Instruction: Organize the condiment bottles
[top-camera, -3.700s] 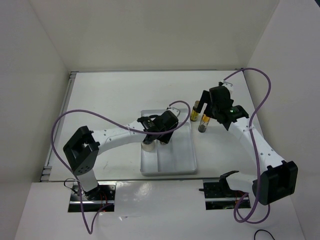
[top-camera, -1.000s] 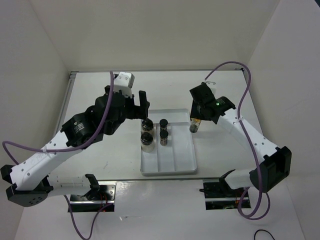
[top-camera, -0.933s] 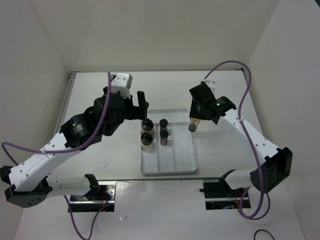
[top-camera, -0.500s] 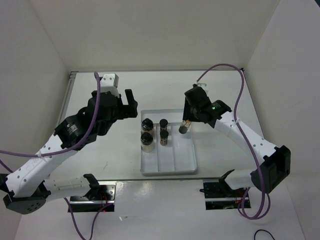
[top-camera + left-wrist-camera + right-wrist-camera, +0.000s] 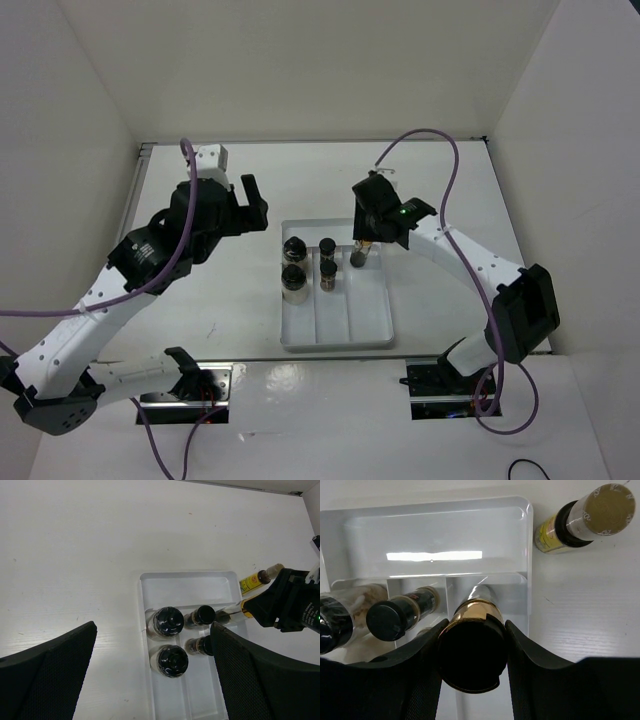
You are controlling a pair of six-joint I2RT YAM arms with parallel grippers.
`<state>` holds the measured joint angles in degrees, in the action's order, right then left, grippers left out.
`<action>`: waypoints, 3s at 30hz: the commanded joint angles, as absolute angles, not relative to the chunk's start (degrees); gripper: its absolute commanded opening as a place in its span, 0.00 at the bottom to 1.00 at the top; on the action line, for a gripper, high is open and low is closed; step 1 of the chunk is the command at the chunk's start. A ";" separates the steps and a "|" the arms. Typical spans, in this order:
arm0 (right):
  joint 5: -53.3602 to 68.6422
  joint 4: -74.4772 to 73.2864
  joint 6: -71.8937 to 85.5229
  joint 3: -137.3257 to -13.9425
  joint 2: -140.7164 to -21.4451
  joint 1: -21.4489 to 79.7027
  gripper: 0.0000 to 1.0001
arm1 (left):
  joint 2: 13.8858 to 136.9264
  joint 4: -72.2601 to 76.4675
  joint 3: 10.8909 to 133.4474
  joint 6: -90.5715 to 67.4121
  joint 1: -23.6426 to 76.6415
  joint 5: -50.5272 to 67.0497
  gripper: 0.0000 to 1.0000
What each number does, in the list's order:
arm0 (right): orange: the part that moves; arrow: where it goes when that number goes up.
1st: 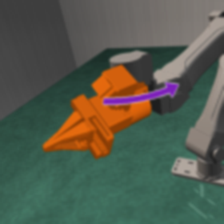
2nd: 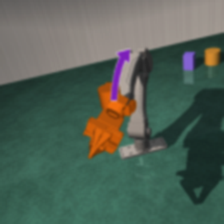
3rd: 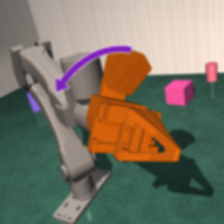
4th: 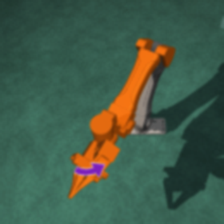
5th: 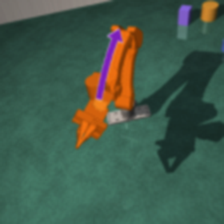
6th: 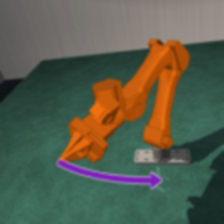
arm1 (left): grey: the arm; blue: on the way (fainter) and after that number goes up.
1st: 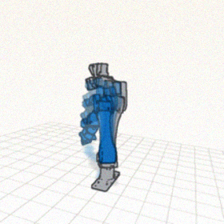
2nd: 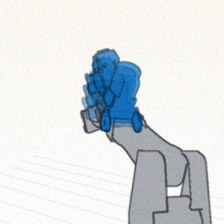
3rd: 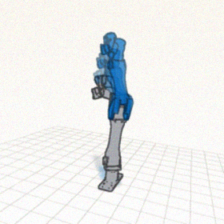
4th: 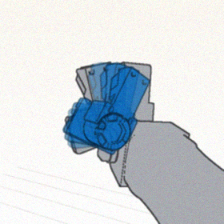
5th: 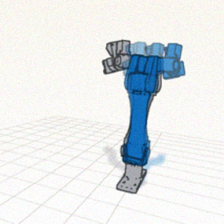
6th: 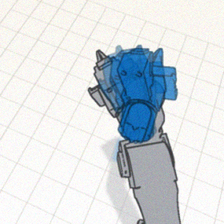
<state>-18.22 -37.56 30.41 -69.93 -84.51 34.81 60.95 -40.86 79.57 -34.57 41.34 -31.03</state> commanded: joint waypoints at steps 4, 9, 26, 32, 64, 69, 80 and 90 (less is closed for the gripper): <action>-19.60 -31.82 30.06 -69.26 -85.25 36.04 0.00 | 60.29 -39.46 78.84 -33.57 38.77 -27.69 1.00; -19.60 -31.82 29.53 -69.79 -87.09 36.04 0.09 | 59.77 -38.41 77.78 -33.05 37.62 -25.84 1.00; -19.59 -36.21 29.00 -73.38 -87.63 36.65 0.84 | 57.66 -37.88 76.20 -32.52 36.04 -24.26 1.00; -17.32 -39.11 27.86 -79.96 -83.50 36.65 0.98 | 57.13 -36.74 75.59 -32.00 36.04 -22.24 1.00; -14.33 -39.91 20.13 -83.32 -92.64 17.40 0.88 | 63.19 -32.17 66.53 -31.03 18.82 -2.73 1.00; -13.71 -38.24 20.13 -81.39 -93.69 17.40 0.82 | 62.67 -32.17 65.39 -30.50 16.88 -1.41 1.00; -12.39 -37.09 20.13 -81.39 -96.24 17.93 0.64 | 62.14 -31.64 64.86 -29.44 14.60 0.26 1.00; -13.54 -36.56 20.65 -80.86 -97.29 18.46 0.41 | 62.14 -31.64 64.34 -28.92 13.54 0.79 1.00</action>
<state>-12.88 -38.57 20.53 -80.97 -97.17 17.87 63.40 -33.80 65.21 -30.00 14.09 -0.12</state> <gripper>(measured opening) 0.422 1.000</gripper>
